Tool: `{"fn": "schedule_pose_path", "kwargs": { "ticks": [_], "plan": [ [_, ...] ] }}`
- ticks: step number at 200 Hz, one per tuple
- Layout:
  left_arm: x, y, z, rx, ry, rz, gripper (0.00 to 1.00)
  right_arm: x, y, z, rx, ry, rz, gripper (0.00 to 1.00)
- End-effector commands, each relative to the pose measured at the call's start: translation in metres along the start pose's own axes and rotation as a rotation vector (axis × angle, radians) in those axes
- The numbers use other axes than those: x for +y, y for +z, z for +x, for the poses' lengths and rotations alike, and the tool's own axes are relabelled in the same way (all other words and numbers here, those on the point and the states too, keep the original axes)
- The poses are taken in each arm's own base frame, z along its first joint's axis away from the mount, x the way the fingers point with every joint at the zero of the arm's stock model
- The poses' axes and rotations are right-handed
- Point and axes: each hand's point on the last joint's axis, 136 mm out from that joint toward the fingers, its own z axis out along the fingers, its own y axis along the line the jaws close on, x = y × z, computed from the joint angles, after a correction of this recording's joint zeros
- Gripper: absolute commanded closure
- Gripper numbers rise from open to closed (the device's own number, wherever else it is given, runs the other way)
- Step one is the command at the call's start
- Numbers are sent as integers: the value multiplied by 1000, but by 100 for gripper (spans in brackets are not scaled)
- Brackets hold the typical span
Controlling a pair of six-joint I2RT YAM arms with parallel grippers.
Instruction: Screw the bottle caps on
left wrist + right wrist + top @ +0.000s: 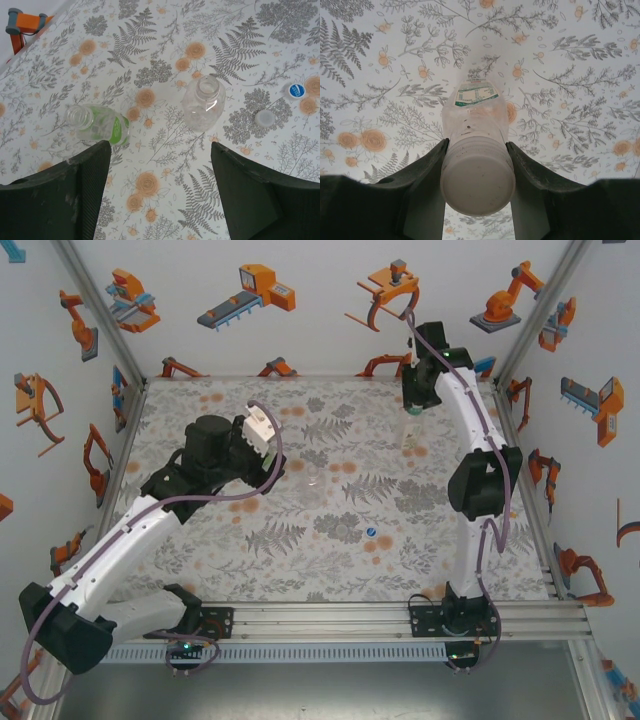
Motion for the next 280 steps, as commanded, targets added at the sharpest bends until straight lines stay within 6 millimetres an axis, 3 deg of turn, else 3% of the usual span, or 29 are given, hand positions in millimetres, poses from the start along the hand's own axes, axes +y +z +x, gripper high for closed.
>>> {"fn": "schedule_pose_path", "kwargs": {
  "ticks": [1, 73, 96, 122, 175, 219, 280],
  "plan": [
    [-2, 0, -8, -37, -21, 25, 26, 0, 8, 2, 1, 6, -13, 78],
    [-2, 0, -5, -39, -26, 24, 25, -1, 10, 9, 20, 13, -11, 61],
    [-1, -1, -5, -41, -23, 21, 24, -1, 5, 6, 9, 15, -11, 52],
    [-1, -2, -6, -43, -20, 19, 24, -2, -4, 0, -10, 11, -13, 48],
    [3, -8, -6, -48, -6, -10, 23, -4, -31, -14, -52, 7, -13, 46],
    [16, -17, -3, -28, -14, -88, 23, -5, -69, -23, -119, 2, -12, 46],
    [23, -32, 4, 2, -46, -146, 22, 11, -114, -7, -188, -43, -28, 46]
  ]
}}
